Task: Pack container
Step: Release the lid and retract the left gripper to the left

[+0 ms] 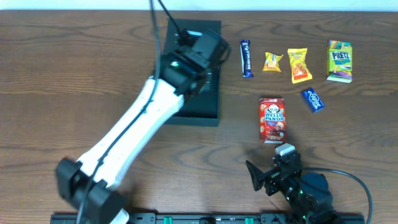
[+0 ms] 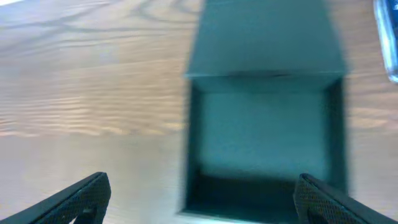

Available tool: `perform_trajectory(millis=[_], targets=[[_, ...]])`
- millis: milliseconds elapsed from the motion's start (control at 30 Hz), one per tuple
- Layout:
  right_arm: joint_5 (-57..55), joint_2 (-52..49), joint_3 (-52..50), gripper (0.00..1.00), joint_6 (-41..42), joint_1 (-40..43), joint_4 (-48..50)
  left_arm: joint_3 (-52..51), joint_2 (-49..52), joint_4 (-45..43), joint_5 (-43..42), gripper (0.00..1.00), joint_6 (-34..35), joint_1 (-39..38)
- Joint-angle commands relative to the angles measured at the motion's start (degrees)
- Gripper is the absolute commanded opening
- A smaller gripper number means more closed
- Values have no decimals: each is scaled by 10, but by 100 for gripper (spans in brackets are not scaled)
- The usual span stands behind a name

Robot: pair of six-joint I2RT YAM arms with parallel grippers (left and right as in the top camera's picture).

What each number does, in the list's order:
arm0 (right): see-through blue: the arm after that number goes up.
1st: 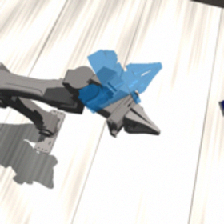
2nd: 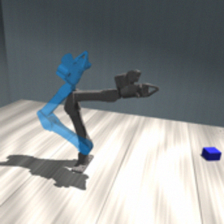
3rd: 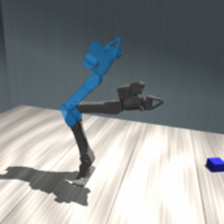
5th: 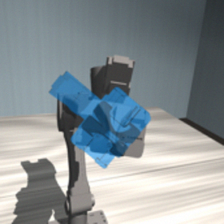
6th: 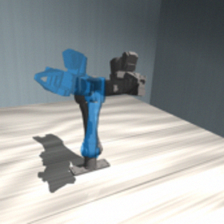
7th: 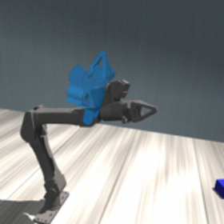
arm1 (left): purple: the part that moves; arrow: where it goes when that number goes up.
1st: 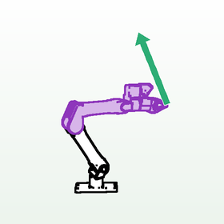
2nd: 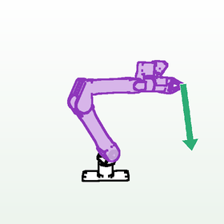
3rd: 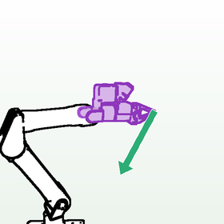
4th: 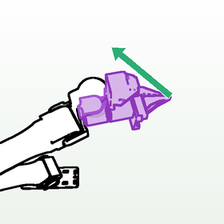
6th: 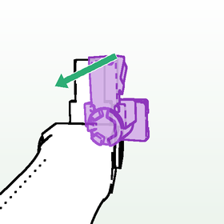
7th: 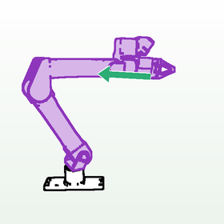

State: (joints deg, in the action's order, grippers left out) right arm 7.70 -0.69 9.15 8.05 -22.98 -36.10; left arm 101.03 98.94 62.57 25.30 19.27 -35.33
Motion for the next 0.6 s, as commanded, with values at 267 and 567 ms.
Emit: perform_trajectory(millis=[267,567], targets=[[2,4,-2,99,-9,-7,-1,5,-176,115,-123,99,-155,129],[2,4,-2,99,-9,-7,-1,-84,-303,114,-196,95,-236,158]])
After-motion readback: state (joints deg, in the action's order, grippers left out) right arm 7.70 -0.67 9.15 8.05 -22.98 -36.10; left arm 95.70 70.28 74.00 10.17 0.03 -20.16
